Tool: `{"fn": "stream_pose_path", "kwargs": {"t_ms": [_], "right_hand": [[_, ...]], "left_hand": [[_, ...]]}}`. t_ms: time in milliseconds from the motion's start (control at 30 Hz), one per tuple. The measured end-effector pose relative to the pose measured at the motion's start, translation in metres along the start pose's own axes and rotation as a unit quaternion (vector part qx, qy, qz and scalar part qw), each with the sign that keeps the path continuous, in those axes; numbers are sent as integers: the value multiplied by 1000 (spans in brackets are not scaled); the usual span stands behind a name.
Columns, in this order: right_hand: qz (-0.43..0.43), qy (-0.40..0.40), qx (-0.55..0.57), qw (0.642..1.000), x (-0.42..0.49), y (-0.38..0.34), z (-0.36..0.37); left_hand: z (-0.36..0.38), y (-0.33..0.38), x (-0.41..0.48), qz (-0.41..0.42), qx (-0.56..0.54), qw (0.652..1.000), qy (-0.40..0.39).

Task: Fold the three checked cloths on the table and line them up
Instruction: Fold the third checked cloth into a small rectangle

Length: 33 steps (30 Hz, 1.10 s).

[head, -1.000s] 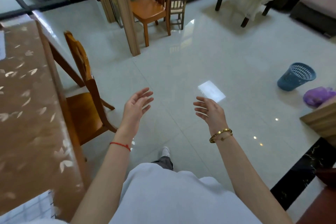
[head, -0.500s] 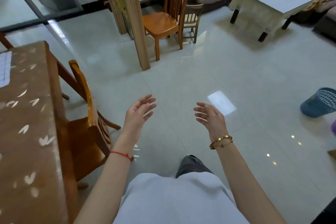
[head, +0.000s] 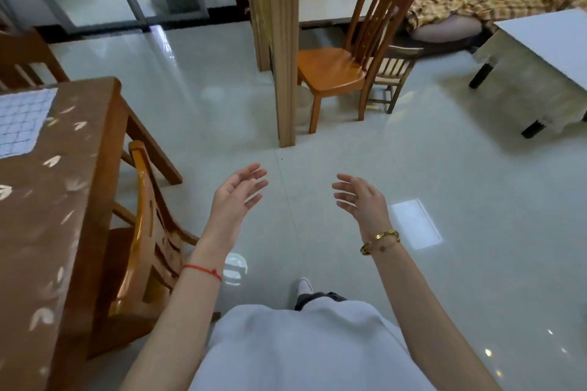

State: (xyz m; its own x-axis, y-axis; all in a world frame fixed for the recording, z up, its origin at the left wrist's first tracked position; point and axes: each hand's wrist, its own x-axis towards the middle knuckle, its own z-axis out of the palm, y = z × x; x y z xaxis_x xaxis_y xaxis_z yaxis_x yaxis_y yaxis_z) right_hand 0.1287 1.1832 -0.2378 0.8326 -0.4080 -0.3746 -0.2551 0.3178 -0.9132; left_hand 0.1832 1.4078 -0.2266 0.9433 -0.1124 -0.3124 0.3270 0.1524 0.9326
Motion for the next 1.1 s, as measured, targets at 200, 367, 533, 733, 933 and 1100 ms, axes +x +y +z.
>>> {"fn": "stream_pose_path", "kwargs": {"t_ms": [200, 367, 533, 733, 933, 1100], "right_hand": [[9, -68, -49, 996, 90, -38, 32], [28, -109, -78, 991, 145, -52, 66], [37, -130, -87, 987, 203, -58, 108], [44, -153, -99, 982, 283, -71, 180], [32, -168, -80, 982, 363, -98, 274], [50, -155, -63, 985, 421, -110, 337]], "left_hand": [[11, 24, 56, 6, -30, 996, 80], [5, 40, 89, 15, -42, 991, 122], [-8, 53, 145, 13, -47, 986, 156], [-36, 83, 233, 33, -63, 980, 188], [-75, 137, 338, 41, -74, 977, 194], [-104, 175, 415, 46, -63, 980, 185]]}}
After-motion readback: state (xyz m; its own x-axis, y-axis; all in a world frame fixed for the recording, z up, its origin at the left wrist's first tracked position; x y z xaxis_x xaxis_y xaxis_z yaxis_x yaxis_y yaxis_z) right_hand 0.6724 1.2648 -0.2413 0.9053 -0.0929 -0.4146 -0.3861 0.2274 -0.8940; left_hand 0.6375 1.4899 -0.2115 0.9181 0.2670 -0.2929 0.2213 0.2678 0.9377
